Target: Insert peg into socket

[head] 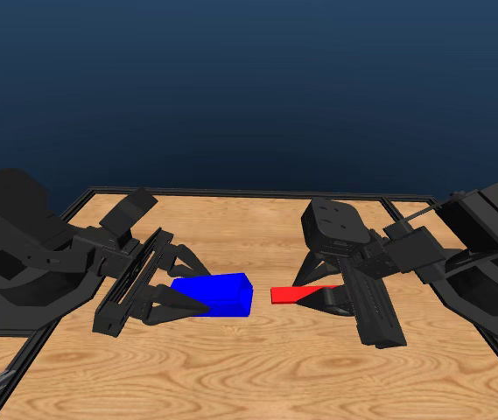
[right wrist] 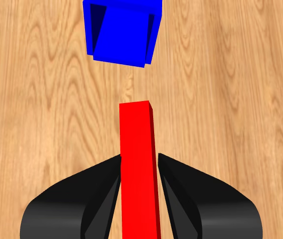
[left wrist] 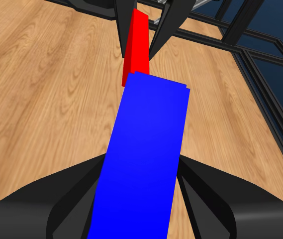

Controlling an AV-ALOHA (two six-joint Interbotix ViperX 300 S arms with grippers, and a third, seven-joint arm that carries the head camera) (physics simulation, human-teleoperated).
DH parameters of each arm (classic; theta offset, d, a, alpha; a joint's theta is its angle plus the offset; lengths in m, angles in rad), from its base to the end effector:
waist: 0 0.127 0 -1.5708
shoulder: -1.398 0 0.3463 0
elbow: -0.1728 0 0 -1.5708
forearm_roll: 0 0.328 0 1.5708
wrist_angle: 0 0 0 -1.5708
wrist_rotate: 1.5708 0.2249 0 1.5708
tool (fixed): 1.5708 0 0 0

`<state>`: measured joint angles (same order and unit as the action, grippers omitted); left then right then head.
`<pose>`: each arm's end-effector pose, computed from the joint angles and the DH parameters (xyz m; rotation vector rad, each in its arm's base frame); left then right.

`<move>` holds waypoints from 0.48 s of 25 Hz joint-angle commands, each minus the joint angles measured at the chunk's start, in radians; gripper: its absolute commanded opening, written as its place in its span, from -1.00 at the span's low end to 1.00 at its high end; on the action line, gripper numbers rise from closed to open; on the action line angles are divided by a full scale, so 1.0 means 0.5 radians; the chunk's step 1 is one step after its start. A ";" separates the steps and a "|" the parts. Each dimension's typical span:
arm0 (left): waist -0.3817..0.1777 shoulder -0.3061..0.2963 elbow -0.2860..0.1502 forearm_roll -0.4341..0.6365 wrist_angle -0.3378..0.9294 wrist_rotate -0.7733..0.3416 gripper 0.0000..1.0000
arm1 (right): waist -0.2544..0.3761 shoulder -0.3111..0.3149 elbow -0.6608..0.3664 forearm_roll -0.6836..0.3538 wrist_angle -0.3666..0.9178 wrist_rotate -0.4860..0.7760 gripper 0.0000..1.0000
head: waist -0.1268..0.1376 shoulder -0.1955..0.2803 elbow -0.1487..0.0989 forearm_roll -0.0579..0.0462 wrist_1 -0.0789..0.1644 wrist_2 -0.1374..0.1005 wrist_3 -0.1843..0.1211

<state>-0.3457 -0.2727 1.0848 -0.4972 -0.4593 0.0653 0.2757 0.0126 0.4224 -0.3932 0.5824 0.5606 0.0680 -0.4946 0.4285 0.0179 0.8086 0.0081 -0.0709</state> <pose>0.3862 -0.0886 0.1475 -0.2711 0.4057 -0.0541 0.4781 0.0860 0.1464 -0.0275 0.9506 -0.0500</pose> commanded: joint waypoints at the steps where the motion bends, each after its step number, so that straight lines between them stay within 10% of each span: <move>1: -0.067 0.037 -0.044 -0.125 -0.286 0.099 -1.00 | 0.058 -0.009 -0.156 -0.095 0.297 0.091 -1.00 | 0.028 -0.032 -0.012 0.004 -0.009 -0.009 -0.011; 12: -0.126 0.182 -0.059 -0.354 -0.381 0.282 -1.00 | 0.148 0.150 -0.512 -0.175 0.458 0.042 -1.00 | 0.066 -0.034 -0.005 0.009 0.005 -0.032 -0.025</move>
<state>-0.4048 -0.1842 1.0723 -0.6656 -0.6100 0.1876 0.3389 0.0886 0.2160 -0.4732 0.7977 0.5920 0.0955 -0.5005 0.4346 0.0212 0.8195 -0.0054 -0.0819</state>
